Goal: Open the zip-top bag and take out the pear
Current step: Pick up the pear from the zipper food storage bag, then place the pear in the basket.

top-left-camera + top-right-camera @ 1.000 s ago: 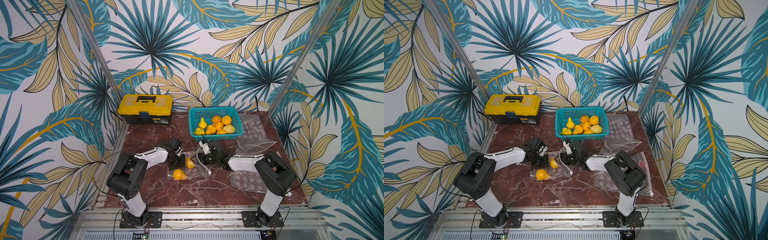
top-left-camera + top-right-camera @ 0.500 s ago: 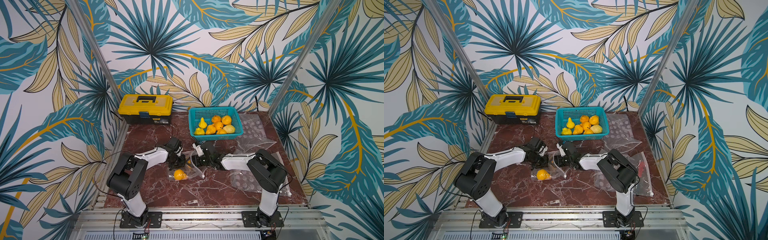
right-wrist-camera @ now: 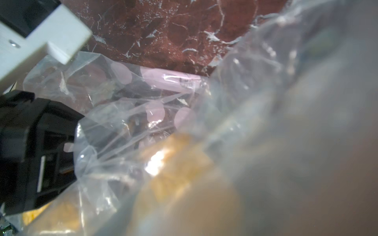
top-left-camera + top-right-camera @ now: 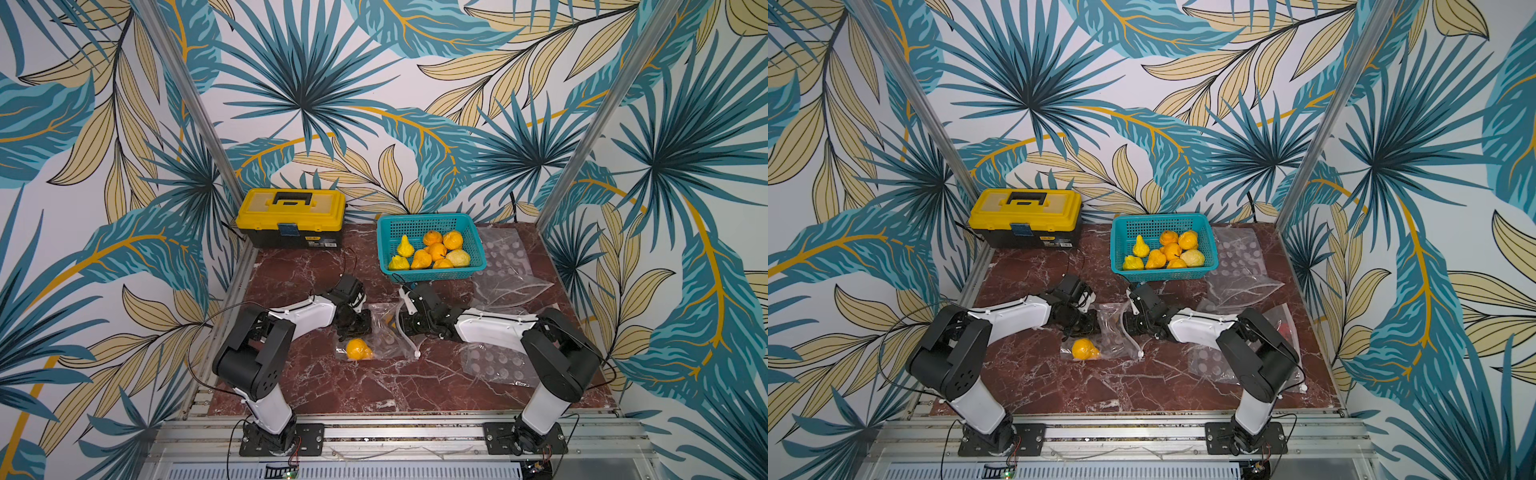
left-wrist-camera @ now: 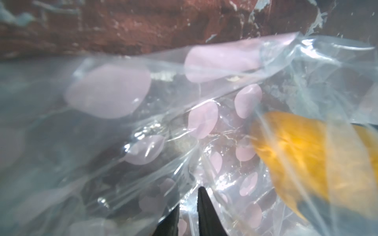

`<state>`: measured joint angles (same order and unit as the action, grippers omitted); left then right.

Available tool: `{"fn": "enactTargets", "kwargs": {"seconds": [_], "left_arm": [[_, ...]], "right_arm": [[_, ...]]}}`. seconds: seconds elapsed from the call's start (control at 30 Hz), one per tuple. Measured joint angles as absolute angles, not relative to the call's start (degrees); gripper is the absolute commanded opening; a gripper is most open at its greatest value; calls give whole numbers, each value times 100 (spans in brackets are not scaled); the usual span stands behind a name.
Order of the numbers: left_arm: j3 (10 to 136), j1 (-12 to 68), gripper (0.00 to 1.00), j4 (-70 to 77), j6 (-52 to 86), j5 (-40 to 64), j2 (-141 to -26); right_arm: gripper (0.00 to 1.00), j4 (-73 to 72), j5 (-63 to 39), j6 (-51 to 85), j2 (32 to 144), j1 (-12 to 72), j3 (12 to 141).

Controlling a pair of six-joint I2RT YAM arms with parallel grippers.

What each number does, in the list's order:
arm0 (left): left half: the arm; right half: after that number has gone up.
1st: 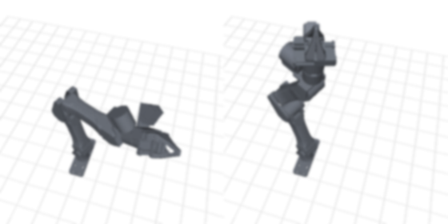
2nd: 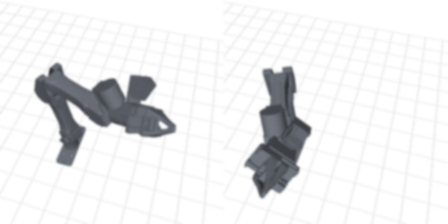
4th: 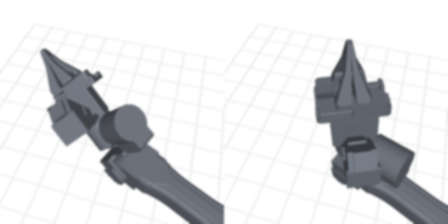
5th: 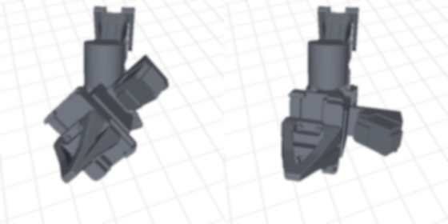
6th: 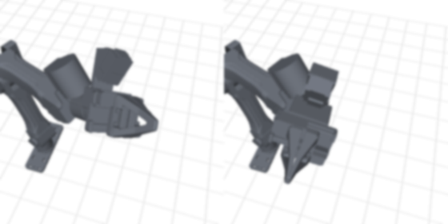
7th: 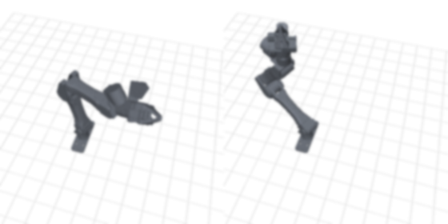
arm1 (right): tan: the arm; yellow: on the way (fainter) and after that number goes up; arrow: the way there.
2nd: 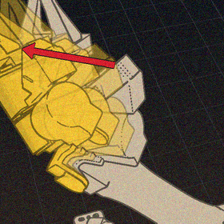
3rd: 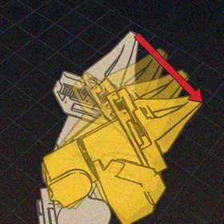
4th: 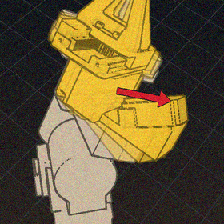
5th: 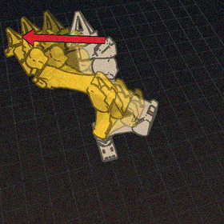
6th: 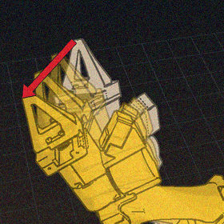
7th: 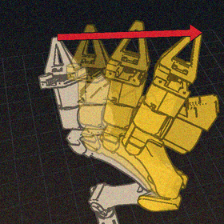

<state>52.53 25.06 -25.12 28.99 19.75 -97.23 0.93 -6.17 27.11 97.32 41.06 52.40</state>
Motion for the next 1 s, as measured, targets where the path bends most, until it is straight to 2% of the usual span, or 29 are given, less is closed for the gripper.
{"fn": "enactTargets", "kwargs": {"seconds": [0.33, 0.67, 0.9, 1.0], "left_arm": [[5231, 2353, 20, -2510, 2871, 1981, -9701], [5231, 2281, 20, -2556, 2781, 1973, -9682], [5240, 2276, 20, -2637, 2724, 1953, -9662], [5247, 2274, 29, -2696, 2714, 1927, -9623]], "right_arm": [[59, 1002, -246, 2692, 8193, 3780, 4504], [59, 2097, 305, 2556, 6587, 3214, 4447], [59, 2630, 405, 2075, 6785, 2652, 5415], [59, 2714, 362, 1833, 7242, 2403, 6042]]}}
